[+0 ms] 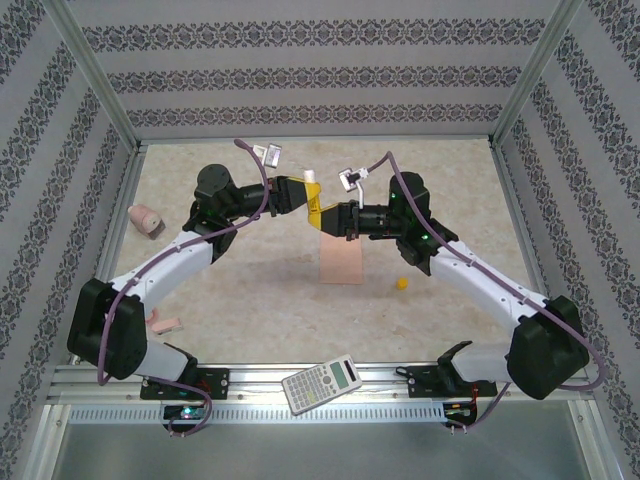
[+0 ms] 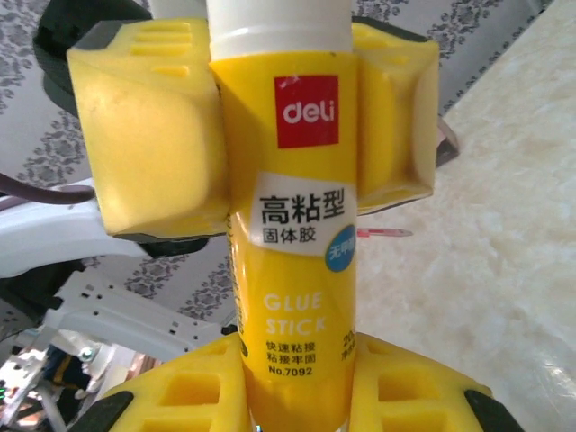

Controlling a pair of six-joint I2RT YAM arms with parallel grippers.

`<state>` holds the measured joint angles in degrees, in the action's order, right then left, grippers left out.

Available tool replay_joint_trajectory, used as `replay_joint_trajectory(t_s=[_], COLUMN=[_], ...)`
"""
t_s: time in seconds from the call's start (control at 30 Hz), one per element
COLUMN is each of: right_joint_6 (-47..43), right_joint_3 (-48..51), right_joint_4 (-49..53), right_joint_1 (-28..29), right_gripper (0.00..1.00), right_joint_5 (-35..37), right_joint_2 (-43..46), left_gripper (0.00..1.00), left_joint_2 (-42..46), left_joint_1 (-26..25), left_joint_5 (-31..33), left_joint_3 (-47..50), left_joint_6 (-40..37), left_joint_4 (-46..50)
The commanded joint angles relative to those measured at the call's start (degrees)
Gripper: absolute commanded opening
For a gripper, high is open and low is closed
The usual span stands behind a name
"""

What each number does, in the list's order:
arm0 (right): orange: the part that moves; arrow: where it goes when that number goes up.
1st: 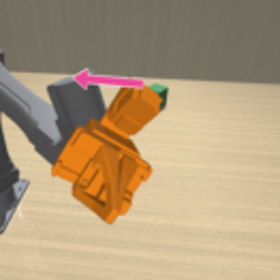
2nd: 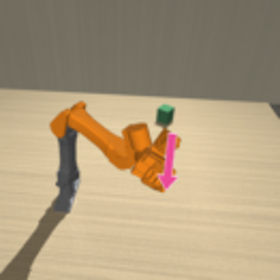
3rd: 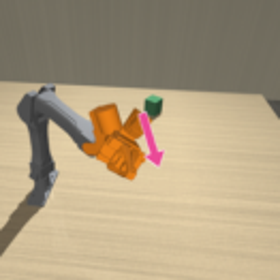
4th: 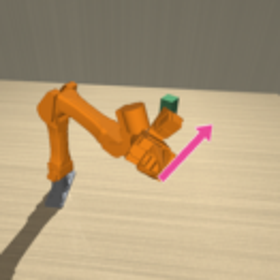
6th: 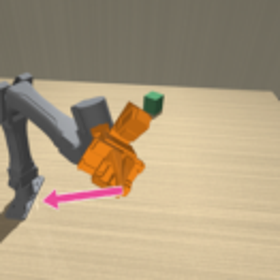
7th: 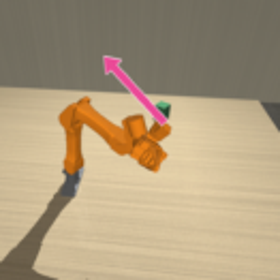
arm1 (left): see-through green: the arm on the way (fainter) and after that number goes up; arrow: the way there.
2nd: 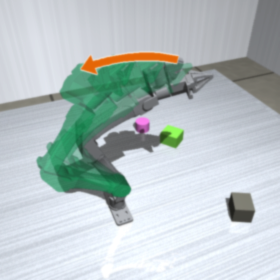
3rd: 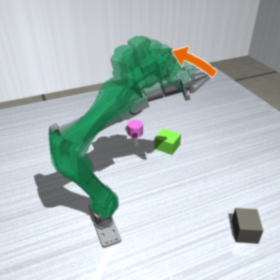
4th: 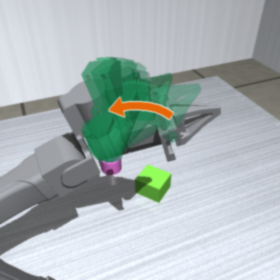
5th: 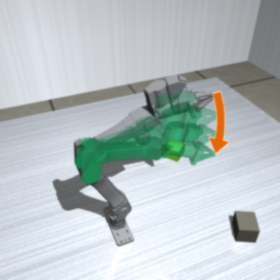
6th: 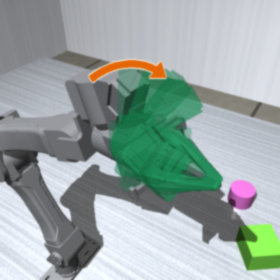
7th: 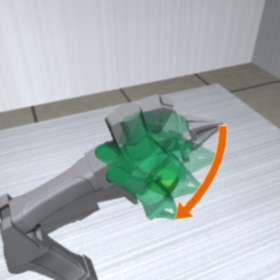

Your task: Place the letter into the envelope and seal it

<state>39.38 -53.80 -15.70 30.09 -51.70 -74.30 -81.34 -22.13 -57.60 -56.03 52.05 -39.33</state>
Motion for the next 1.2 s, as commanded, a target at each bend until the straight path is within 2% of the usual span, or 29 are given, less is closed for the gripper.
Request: replay_joint_trajectory(t_s=[0.0,0.2,0.37,0.7,1.0,1.17], right_joint_6=[-4.11,-8.45,-11.61,-19.96,-21.92,-22.59], right_joint_3=[-1.86,-4.03,-5.89,-13.28,-15.87,-16.86], right_joint_4=[5.39,13.18,18.41,32.28,35.54,35.32], right_joint_1=[0.53,2.98,6.15,16.08,23.3,25.72], right_gripper=[0.14,0.14,0.15,0.15,0.15,0.14], right_joint_5=[4.79,12.68,21.05,43.3,60.91,65.59], right_joint_2=[2.44,3.28,3.06,-1.11,-5.42,-7.24], left_gripper=[0.0,0.0,0.0,0.0,0.0,0.0], left_joint_2=[2.53,2.94,3.64,4.6,4.86,4.87], left_joint_1=[0.46,0.37,-0.32,-3.87,-6.47,-7.22], left_joint_5=[4.53,8.02,13.29,23.57,29.4,30.44], left_joint_3=[-0.82,-0.97,-1.71,-6.35,-8.01,-7.39], left_joint_6=[-3.52,-3.21,-4.03,-8.38,-6.69,-5.45], left_joint_4=[3.63,7.35,14.05,30.45,35.87,35.14])
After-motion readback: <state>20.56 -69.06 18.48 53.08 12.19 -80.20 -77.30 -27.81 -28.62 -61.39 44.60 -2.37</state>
